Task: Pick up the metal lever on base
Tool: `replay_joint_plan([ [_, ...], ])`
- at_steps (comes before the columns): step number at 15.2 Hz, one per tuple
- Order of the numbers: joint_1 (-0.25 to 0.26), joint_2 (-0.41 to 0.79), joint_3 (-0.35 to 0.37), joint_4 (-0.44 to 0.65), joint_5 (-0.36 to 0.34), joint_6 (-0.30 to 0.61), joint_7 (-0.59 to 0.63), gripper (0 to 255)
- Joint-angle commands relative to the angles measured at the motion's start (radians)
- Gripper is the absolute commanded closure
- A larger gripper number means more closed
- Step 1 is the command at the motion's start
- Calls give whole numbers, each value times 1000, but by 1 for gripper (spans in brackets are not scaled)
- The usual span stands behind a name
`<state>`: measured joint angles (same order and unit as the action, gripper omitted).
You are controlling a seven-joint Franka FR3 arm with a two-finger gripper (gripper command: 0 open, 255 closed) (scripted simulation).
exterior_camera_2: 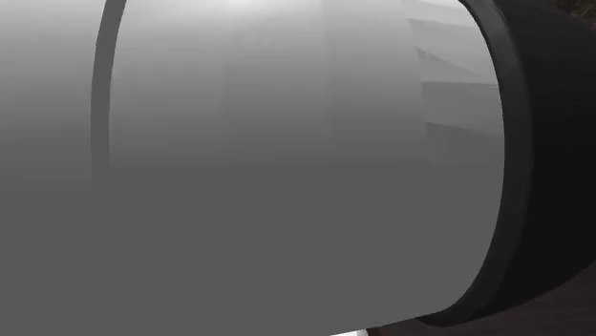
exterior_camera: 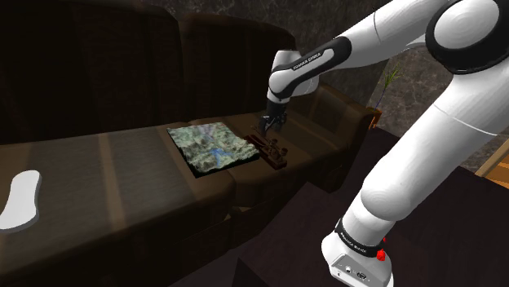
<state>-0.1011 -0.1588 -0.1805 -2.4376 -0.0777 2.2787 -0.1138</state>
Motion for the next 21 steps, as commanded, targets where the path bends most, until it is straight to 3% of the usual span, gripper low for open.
replay_joint_plan([
  [1,0,35,-2,-3,3,36,-1,0],
  [8,1,89,-5,-31,11,117,-5,0],
  [9,0,88,-5,-32,11,117,-5,255],
  [18,1,89,-5,-31,11,117,-5,255],
  [21,0,59,-4,-17,6,73,-3,255],
])
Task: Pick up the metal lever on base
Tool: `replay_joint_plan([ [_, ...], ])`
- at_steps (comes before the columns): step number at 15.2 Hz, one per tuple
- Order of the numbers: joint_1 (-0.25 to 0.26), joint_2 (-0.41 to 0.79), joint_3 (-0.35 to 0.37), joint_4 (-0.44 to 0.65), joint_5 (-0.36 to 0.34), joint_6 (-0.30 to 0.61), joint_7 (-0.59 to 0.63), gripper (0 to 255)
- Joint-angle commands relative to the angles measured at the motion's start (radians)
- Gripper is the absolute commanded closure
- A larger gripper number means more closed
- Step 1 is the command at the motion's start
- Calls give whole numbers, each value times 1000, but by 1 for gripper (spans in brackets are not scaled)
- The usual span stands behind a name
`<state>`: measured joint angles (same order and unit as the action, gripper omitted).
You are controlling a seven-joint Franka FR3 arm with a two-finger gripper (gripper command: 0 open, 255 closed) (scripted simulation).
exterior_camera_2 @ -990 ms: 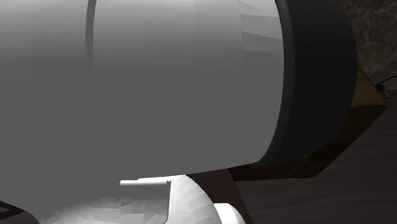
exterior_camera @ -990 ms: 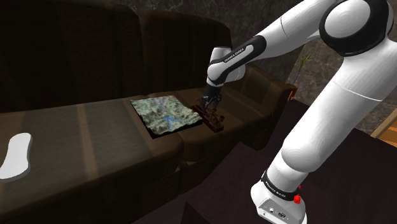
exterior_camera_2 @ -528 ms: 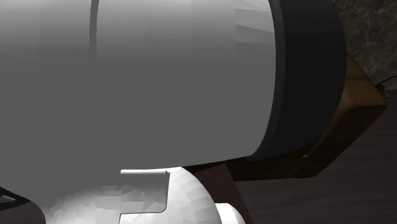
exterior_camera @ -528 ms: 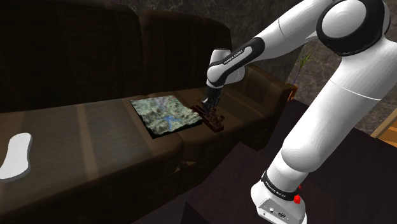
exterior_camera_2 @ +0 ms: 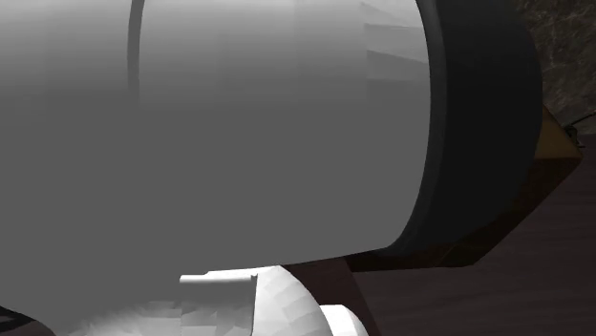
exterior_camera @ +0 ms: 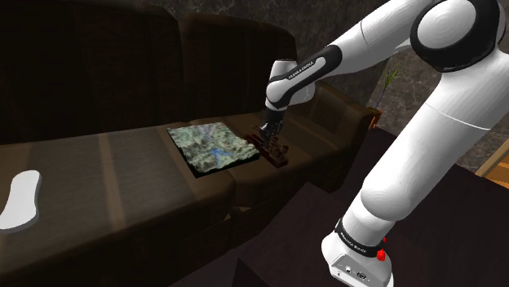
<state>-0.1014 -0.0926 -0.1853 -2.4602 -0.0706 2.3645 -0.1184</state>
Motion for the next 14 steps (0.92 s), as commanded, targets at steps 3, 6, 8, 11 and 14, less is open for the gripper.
replay_joint_plan([
  [3,1,-35,3,22,-5,-56,4,255],
  [6,0,-61,5,39,-7,-100,6,255],
  [8,0,-77,6,52,-9,-129,7,255],
  [11,0,-100,8,73,-11,-172,8,255],
  [14,0,-108,8,82,-11,-188,8,255],
])
